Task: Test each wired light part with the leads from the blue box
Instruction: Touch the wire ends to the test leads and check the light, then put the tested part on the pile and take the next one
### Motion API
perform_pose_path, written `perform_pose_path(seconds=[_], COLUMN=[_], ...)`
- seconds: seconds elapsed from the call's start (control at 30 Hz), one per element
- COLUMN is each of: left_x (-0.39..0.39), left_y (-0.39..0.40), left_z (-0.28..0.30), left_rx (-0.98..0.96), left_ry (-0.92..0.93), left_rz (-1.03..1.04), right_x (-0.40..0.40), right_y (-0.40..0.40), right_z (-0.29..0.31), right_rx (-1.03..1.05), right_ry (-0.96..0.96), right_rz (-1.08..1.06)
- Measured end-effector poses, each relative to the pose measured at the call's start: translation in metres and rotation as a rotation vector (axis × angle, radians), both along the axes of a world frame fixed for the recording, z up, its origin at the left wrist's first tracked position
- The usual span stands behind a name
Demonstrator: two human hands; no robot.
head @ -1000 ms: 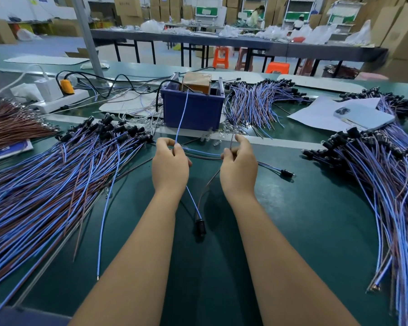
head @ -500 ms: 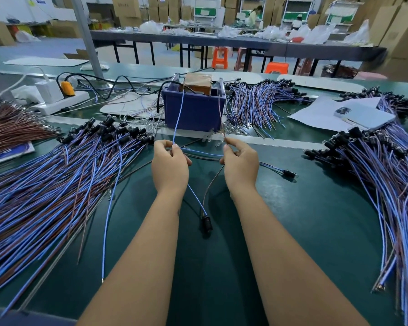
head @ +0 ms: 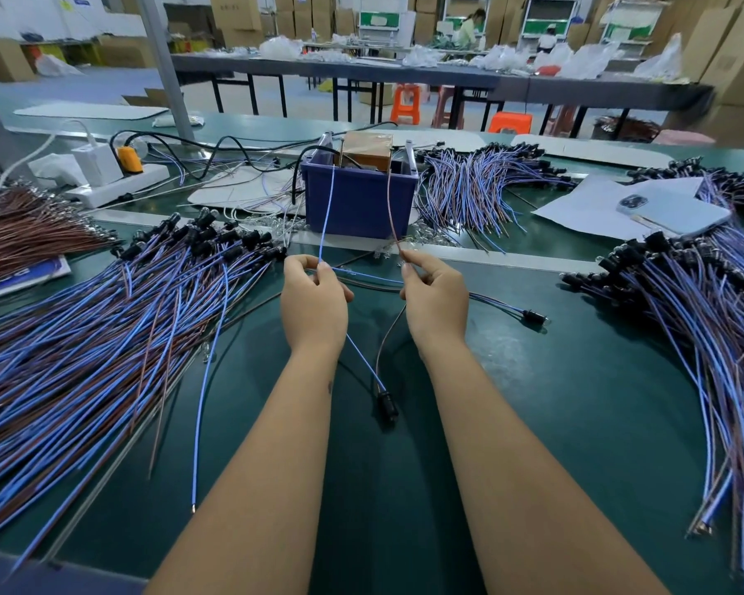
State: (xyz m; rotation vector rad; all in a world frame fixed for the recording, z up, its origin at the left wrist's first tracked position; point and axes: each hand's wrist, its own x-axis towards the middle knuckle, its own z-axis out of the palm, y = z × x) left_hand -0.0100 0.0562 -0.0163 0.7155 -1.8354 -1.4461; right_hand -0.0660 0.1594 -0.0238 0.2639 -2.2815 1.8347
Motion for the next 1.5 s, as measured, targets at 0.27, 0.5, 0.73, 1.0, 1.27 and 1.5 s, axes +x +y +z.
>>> perform_pose_path(seconds=[0.27, 0.5, 0.73, 1.0, 1.27, 1.5], left_x=[0.0008, -0.001, -0.0015, -0.0029, -0.0049, -0.0055], left_y=[-0.0001, 0.0001, -0.0005, -0.0023, -0.004, -0.0043], left_z=[-0.0011, -0.0012, -0.0015, -0.0033, -0.0024, -0.0038], left_rx=[-0.028, -0.033, -0.039, -0.058, -0.071, -0.09], left_ry=[-0.001, -0.021, -0.022, -0.022, -0.059, -0.053], left_rz=[-0.037, -0.041, -0.041, -0.067, -0.064, -0.079], right_x=[0.0004, -0.0004, -0.0001, 0.0005, -0.0006, -0.0014], right_y=[0.0023, 0.0015, 0.0013, 0.0017, 0.0009, 0.0013], right_z=[-0.0003, -0.0004, 0.0, -0.0008, -0.0007, -0.0014], right_rx=[-0.012, 0.027, 0.019, 0.017, 0.019, 0.024], right_ry=[0.021, -0.006, 0.006, 0.013, 0.018, 0.017], right_rz=[0.017, 0.013, 0.013, 0.033, 0.04, 0.042])
